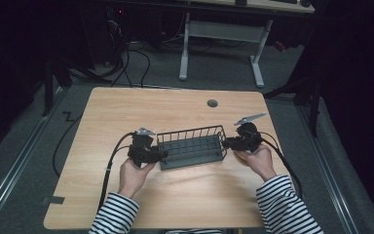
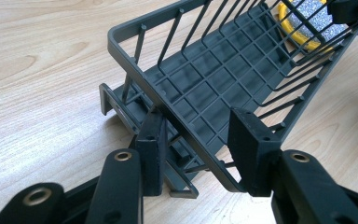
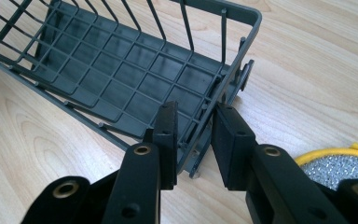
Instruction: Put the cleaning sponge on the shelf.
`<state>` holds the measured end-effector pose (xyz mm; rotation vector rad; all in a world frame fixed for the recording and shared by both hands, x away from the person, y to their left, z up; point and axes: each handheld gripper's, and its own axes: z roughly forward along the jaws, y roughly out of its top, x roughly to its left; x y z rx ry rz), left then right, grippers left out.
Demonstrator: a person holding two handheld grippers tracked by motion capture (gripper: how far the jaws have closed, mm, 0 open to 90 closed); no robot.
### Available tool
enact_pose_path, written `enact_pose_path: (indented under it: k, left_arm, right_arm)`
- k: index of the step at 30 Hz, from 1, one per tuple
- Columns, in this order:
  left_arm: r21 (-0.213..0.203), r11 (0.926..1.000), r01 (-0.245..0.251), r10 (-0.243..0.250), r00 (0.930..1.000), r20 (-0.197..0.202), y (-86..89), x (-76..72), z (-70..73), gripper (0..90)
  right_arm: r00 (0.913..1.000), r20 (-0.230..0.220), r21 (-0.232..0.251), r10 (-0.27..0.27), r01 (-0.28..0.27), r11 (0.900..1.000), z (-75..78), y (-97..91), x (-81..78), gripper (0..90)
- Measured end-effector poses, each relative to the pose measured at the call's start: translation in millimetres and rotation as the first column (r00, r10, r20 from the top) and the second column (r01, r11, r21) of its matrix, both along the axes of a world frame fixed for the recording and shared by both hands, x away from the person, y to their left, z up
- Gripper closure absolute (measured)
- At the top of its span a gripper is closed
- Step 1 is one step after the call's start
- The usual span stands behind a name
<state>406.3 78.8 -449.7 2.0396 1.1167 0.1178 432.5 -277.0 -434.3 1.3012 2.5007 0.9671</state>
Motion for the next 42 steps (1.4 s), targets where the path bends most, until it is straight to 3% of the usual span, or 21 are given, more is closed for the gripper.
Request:
enact_pose_path:
  k: [10, 17, 26, 29, 31, 34, 36, 37, 40, 42]
  left_arm:
    - [-0.014, 0.9995, -0.027, 0.027, 0.9996, -0.001, 1.7, 3.9, -1.0, 58.4]
    - [-0.019, 0.9990, -0.041, 0.041, 0.9992, -0.005, 2.5, 6.3, -1.5, 58.5]
    - [-0.002, 0.9977, -0.068, 0.068, 0.9977, 0.011, 2.4, 8.3, -2.9, 51.3]
    - [-0.009, 0.9975, -0.070, 0.070, 0.9974, 0.018, 2.8, 8.1, -2.2, 47.5]
    - [-0.021, 0.9967, -0.079, 0.080, 0.9963, 0.032, 4.2, 7.6, -0.9, 40.0]
    - [-0.033, 0.9963, -0.080, 0.081, 0.9958, 0.044, 5.8, 7.0, 0.6, 34.5]
    - [-0.044, 0.9955, -0.084, 0.087, 0.9946, 0.056, 7.1, 6.0, 2.4, 32.8]
    - [-0.047, 0.9953, -0.085, 0.088, 0.9942, 0.062, 8.0, 5.4, 3.4, 31.0]
    - [-0.050, 0.9948, -0.089, 0.093, 0.9927, 0.076, 11.0, 3.9, 5.3, 29.6]
    - [-0.052, 0.9938, -0.098, 0.103, 0.9893, 0.103, 16.1, 0.1, 7.0, 28.6]
  right_arm:
    - [0.9987, 0.049, -0.016, -0.012, 0.013, 0.9998, -2.8, 2.3, -0.2, 69.1]
    - [0.9978, 0.060, -0.011, -0.027, 0.028, 0.9996, -4.2, 3.0, 1.6, 66.7]
    - [0.9972, 0.064, -0.006, -0.038, 0.039, 0.9992, -6.5, 3.0, 4.0, 58.9]
    - [0.9964, 0.069, 0.007, -0.048, 0.048, 0.9988, -6.2, 1.5, 3.2, 53.4]
    - [0.9941, 0.083, 0.042, -0.071, 0.067, 0.9969, -5.0, -4.0, 2.4, 46.1]
    - [0.9925, 0.093, 0.057, -0.080, 0.075, 0.9956, -3.0, -7.3, 1.9, 43.0]
    - [0.9903, 0.105, 0.091, -0.091, 0.082, 0.9925, 0.2, -11.2, 0.2, 41.2]
    - [0.9881, 0.119, 0.116, -0.097, 0.083, 0.9898, 2.6, -13.8, -1.8, 39.9]
    - [0.9824, 0.153, 0.127, -0.107, 0.088, 0.9880, 5.0, -17.7, -4.7, 39.0]
    - [0.9745, 0.183, 0.151, -0.130, 0.103, 0.9832, 7.1, -27.4, -8.7, 38.2]
